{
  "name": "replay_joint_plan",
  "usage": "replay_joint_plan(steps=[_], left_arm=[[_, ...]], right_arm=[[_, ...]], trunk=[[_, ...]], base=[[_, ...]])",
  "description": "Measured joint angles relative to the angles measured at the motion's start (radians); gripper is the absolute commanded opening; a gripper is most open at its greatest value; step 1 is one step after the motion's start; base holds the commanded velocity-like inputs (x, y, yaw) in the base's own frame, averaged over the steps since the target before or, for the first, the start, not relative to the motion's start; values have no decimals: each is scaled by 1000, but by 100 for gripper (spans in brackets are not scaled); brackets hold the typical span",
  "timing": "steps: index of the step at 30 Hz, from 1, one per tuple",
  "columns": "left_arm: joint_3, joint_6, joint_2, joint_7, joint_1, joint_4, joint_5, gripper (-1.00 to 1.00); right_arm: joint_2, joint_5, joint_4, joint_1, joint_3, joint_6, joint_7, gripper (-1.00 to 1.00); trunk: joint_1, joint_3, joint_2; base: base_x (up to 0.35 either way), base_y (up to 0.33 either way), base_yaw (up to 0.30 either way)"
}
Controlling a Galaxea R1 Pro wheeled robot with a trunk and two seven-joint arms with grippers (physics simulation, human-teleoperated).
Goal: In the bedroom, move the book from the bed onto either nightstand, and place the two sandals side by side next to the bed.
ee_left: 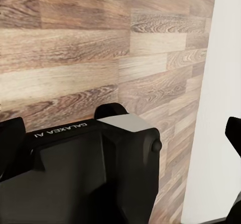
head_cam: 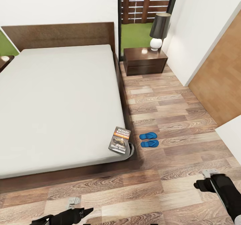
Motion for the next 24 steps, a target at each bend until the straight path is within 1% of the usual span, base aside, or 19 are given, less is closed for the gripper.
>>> replay_joint_plan(steps=[1,2,3,4,5,6,7,8,9,10,11,12,15,16,18,20,24], left_arm=[[0,0,0,0,0,0,0,100],[0,0,0,0,0,0,0,100],[0,0,0,0,0,0,0,100],[0,0,0,0,0,1,0,100],[0,0,0,0,0,1,0,100],[0,0,0,0,0,1,0,100],[0,0,0,0,0,1,0,100],[0,0,0,-1,0,1,0,100],[0,0,0,-2,0,1,0,100],[0,0,0,-2,0,1,0,100],[0,0,0,-3,0,1,0,100],[-1,0,0,-3,0,1,0,100],[-1,0,0,-3,0,1,0,100],[-1,0,0,-3,0,1,0,100],[-1,0,0,-3,0,1,0,100],[-1,0,0,-3,0,1,0,100],[-1,0,-1,-3,0,1,0,100]], right_arm=[[3,-3,-2,0,0,1,0,100],[4,-19,-2,-1,-1,5,5,100],[4,-60,-4,-1,-1,8,13,100],[4,-135,-4,-3,-1,11,27,100],[3,-184,-5,-8,-1,13,41,100],[1,-296,-4,-26,-2,18,81,100],[-1,-441,-3,-51,-3,29,123,100],[-16,-654,4,-79,-2,60,183,100],[-35,-780,10,-91,-1,86,214,100],[-43,-832,14,-95,-1,98,225,100],[-56,-908,24,-100,0,116,240,100],[-64,-957,38,-104,1,129,250,100],[-75,-1023,66,-109,4,145,266,100],[-77,-1033,70,-109,4,147,273,100],[-80,-1044,70,-110,5,150,313,100],[-82,-1046,71,-110,7,151,382,100],[-77,-1043,81,-110,8,138,403,100]], trunk=[[0,0,0],[0,0,0],[0,0,0],[0,0,0],[0,0,0],[0,0,0],[0,0,0],[0,0,0],[0,0,0],[0,0,0],[0,0,0],[0,0,0],[0,0,0],[0,0,0],[0,0,0],[0,0,0],[0,0,0]], base=[[0,0,0],[0,0,0],[0,0,0],[0,0,0],[0,0,0],[0,0,0],[0,0,0],[0,0,0],[0,0,0],[0,0,0],[0,0,0],[0,0,0],[0,0,0],[0,0,0],[0,0,0],[0,0,0],[0,0,0]])
